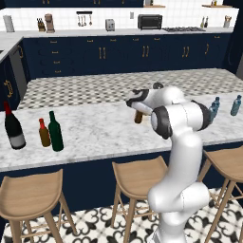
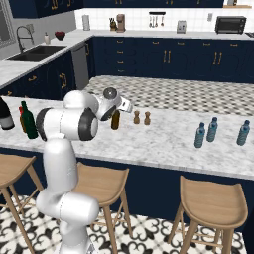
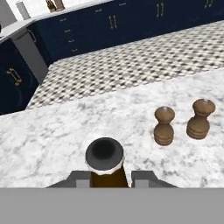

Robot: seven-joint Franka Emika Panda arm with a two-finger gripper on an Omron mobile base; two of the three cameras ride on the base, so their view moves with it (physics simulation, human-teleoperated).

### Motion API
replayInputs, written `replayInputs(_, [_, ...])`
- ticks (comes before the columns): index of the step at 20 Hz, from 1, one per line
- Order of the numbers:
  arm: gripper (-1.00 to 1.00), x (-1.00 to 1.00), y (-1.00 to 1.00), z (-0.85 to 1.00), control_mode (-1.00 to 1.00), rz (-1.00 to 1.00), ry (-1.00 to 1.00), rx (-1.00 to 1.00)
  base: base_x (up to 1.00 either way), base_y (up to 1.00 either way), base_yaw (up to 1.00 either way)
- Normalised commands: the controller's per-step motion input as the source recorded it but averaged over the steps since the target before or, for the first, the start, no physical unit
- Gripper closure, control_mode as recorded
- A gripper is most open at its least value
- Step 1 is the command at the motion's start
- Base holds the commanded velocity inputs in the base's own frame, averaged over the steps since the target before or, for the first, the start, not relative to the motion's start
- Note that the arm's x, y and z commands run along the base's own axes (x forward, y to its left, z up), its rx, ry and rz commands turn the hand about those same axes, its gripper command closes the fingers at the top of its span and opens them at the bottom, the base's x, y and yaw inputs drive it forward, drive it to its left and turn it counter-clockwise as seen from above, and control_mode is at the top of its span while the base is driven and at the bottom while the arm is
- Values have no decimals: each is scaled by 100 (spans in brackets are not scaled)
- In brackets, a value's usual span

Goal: Move the plastic bottles in the middle to the plastics group, and the glass bottles in the middle to the glass group.

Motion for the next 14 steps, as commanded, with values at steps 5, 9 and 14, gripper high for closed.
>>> replayInputs(5, [100,-79,16,57,-100,38,0,0,0,0,0])
replayInputs(9, [100,-86,15,41,-100,54,0,0,0,0,0])
replayInputs(14, [100,-73,39,13,-100,53,-5,0,0,0,0])
